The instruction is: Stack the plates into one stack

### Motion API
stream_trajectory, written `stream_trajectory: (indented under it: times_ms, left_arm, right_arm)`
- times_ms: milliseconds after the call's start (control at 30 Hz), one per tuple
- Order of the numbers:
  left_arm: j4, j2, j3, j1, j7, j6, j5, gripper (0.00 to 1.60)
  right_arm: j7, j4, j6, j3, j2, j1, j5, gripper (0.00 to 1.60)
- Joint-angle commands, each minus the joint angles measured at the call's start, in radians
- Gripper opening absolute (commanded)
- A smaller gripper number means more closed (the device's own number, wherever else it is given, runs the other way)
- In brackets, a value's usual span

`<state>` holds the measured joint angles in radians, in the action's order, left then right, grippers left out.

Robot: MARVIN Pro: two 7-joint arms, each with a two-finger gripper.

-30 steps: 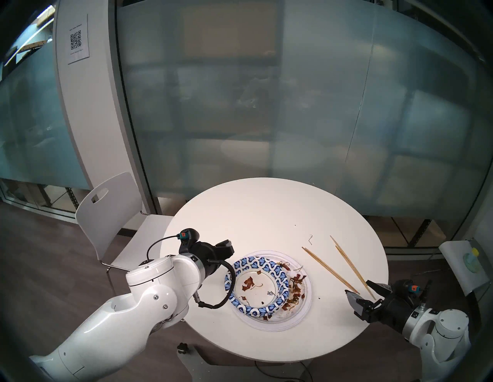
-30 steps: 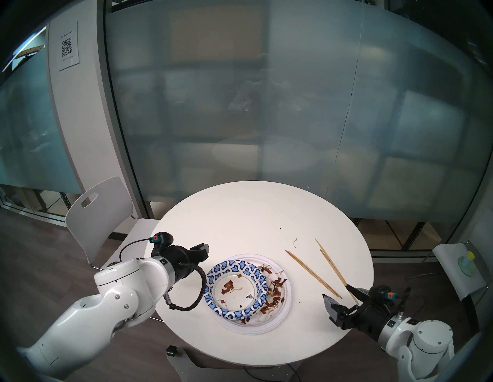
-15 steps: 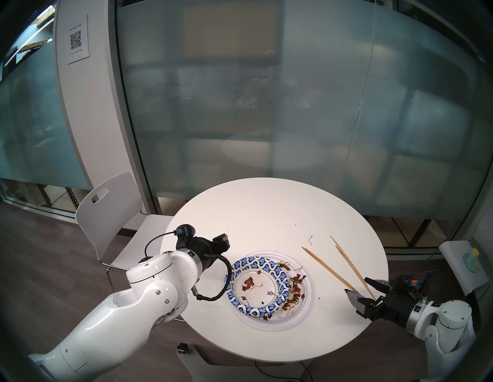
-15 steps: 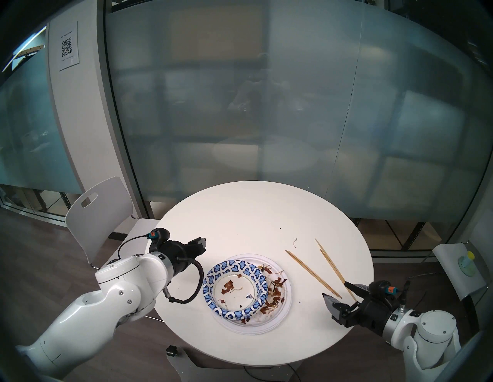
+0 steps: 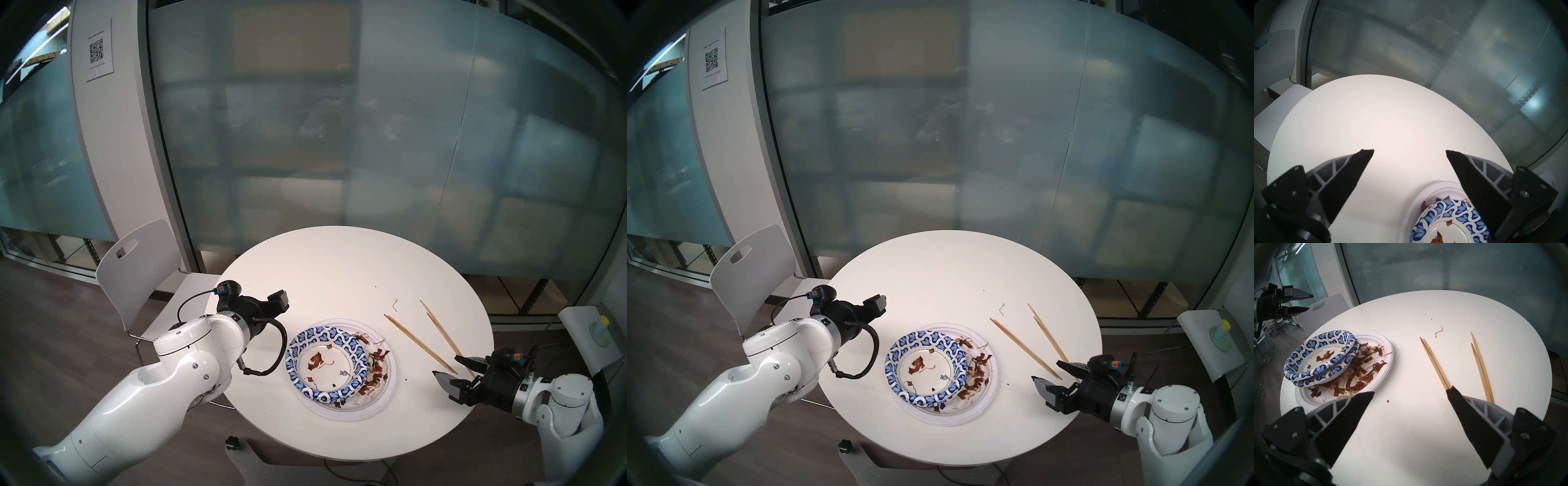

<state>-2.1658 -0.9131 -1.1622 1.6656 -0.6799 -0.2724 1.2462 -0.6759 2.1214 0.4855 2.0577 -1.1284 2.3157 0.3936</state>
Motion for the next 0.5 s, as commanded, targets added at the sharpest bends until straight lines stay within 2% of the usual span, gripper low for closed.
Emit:
stream_trajectory:
  times_ms: [0, 233, 467]
  left_arm:
    - [-0.023, -0.002, -0.011, 0.002, -0.001, 0.011, 0.004, 1.6]
    - [-0.023, 0.001, -0.01, 0.001, -0.002, 0.013, 0.007, 1.6]
    - [-0.023, 0.003, -0.009, 0.0, -0.002, 0.015, 0.009, 1.6]
  right_arm:
    - [-0.024, -0.013, 0.01, -0.004, 0.069, -0.06, -0.005, 1.6]
    - [-0.043, -0.063, 0.032, -0.023, 0.128, -0.113, -0.016, 1.6]
    - [-0.055, -0.119, 0.051, -0.081, 0.191, -0.173, -0.054, 1.6]
